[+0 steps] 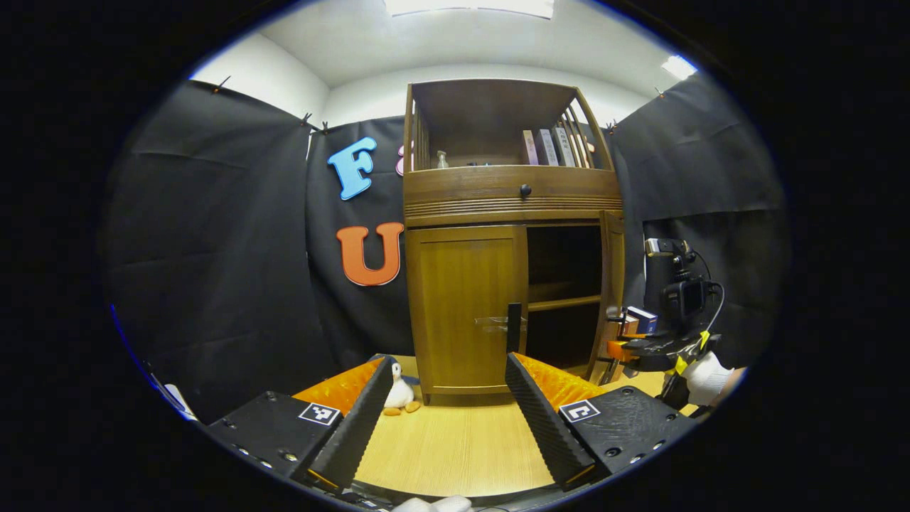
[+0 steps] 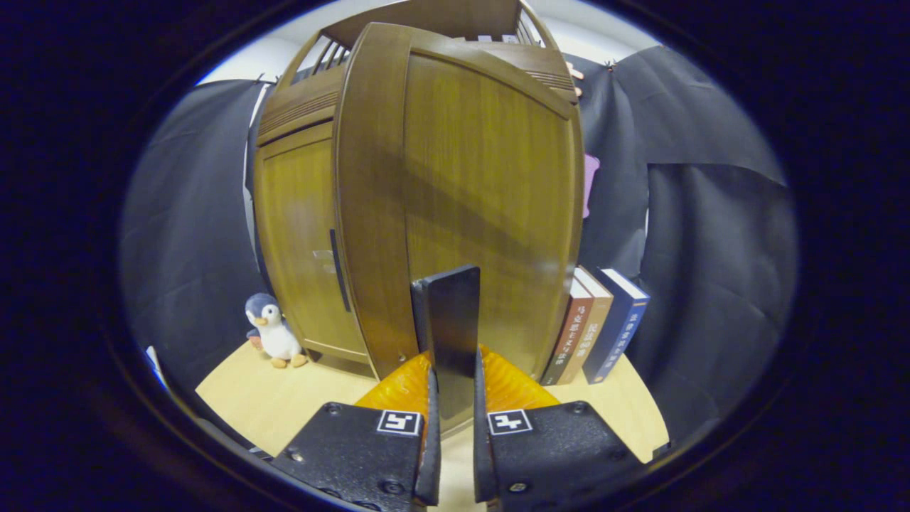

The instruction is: Open the right door of the double-door shoe cabinet with the right hand, and open the left door with the left hand.

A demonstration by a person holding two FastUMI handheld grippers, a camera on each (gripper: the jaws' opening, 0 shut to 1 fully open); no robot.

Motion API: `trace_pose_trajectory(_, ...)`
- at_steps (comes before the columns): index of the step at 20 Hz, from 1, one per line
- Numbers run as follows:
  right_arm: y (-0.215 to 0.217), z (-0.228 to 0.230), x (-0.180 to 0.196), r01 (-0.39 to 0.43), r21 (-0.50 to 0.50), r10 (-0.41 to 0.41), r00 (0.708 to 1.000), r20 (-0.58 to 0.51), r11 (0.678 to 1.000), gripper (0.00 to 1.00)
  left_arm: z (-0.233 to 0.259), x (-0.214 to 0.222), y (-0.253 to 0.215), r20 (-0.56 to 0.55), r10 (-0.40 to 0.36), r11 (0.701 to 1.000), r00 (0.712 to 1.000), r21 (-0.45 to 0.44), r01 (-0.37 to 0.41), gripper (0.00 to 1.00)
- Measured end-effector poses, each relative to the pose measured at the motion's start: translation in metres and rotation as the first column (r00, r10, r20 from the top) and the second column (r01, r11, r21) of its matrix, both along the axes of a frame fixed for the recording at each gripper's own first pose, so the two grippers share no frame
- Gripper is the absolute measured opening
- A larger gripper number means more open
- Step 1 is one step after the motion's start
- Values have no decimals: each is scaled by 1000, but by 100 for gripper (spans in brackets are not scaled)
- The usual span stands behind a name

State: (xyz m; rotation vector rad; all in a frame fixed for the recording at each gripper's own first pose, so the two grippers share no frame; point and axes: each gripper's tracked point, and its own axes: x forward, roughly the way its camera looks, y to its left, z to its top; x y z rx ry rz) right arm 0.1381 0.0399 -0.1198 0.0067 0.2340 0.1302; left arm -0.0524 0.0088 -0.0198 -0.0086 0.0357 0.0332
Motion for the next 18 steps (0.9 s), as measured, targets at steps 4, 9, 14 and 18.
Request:
trace_pose_trajectory(4,-20,-1,-10,22,10,-22,1000,2,1000,17,-2,3,-12,-6,-31,1000,999,2,31,96)
trace_pose_trajectory(9,-32,-4,-13,48,14,-48,999,5,999,14,-2,10,-35,-4,-81,997,997,6,81,96)
trace_pose_trajectory(14,-41,-5,-18,59,17,-59,998,0,998,9,1,20,-53,9,-118,993,993,10,118,96)
trace_pose_trajectory(18,-45,-4,-19,76,19,-76,997,-1,997,8,-1,27,-59,2,-126,992,992,3,126,96)
